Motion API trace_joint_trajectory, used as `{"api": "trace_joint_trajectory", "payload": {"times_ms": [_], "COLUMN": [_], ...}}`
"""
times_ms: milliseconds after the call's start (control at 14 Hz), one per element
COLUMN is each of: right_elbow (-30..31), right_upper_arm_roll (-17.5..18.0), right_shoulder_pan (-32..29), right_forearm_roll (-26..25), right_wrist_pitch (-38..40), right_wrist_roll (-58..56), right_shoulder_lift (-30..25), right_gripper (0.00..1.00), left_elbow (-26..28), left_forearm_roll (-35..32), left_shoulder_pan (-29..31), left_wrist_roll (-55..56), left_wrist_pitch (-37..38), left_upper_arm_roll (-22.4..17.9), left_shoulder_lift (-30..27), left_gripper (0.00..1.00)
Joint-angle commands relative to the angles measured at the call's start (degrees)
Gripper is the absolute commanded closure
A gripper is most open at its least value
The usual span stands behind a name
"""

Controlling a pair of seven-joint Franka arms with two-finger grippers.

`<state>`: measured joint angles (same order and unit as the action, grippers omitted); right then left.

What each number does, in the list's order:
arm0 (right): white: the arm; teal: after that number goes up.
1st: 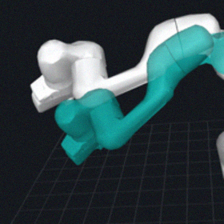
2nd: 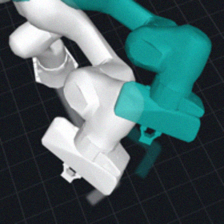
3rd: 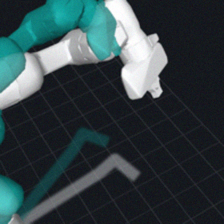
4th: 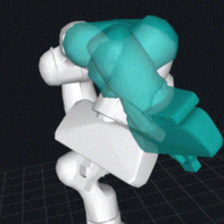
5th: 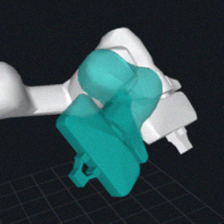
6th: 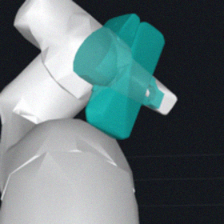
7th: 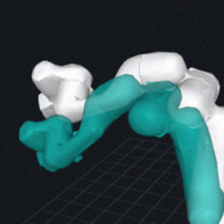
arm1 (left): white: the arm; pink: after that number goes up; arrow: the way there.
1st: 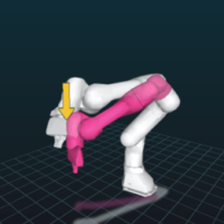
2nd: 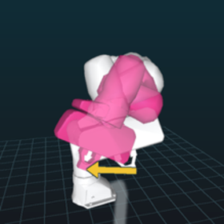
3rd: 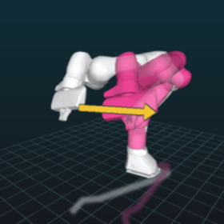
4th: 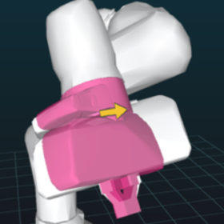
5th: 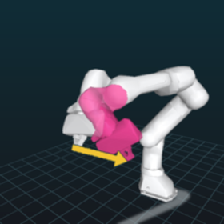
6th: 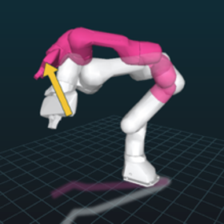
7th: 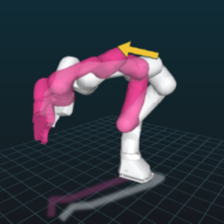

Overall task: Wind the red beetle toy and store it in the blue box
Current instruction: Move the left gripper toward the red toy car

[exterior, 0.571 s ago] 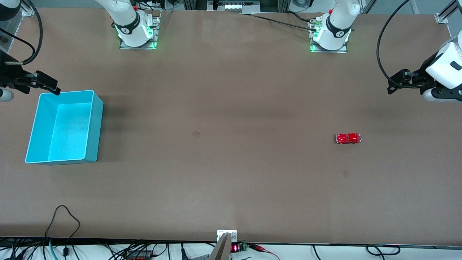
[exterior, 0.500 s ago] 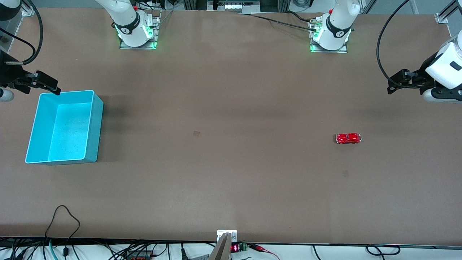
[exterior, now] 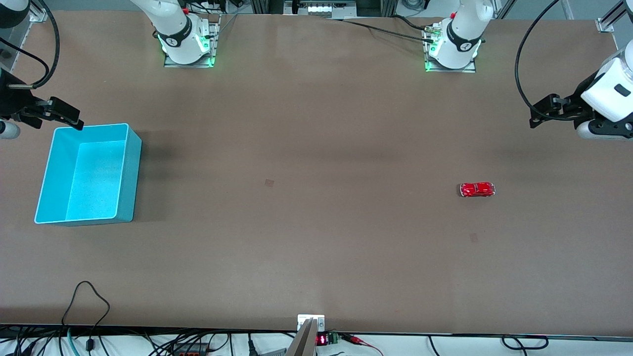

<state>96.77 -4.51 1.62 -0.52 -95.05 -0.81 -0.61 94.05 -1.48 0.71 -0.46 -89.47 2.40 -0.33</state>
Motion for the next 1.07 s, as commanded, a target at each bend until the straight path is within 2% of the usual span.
{"api": "trace_joint_trajectory", "payload": {"times_ms": [0,286,429,786,1000], "right_elbow": [-0.4,-0.4,-0.4,-0.4,-0.4], "right_upper_arm_roll": [0.2,0.2,0.2,0.2,0.2], "right_shoulder_pan": [0.0,0.0,0.0,0.0,-0.1], "right_forearm_roll": [-0.4,-0.4,-0.4,-0.4,-0.4], "right_wrist_pitch": [0.8,0.8,0.8,0.7,0.7], "right_wrist_roll": [-0.6,-0.6,-0.6,-0.6,-0.6], "right_shoulder_lift": [-0.3,-0.3,-0.3,-0.3,-0.2], "right_gripper": [0.00,0.00,0.00,0.00,0.00], "left_elbow": [-0.6,-0.5,-0.4,0.2,0.5], "left_forearm_roll": [-1.2,-0.8,-0.5,-0.2,-0.3], "left_shoulder_pan": [-0.6,-0.2,-0.1,-0.1,-0.5], "left_wrist_roll": [-0.3,0.2,1.1,1.1,2.1], "left_wrist_pitch": [1.8,2.1,5.3,18.4,19.5], "left_upper_arm_roll": [0.5,0.3,0.3,0.3,0.3], "left_shoulder_lift": [-0.3,-0.3,0.0,3.3,3.7], "left_gripper": [0.00,0.00,0.00,0.00,0.00]}}
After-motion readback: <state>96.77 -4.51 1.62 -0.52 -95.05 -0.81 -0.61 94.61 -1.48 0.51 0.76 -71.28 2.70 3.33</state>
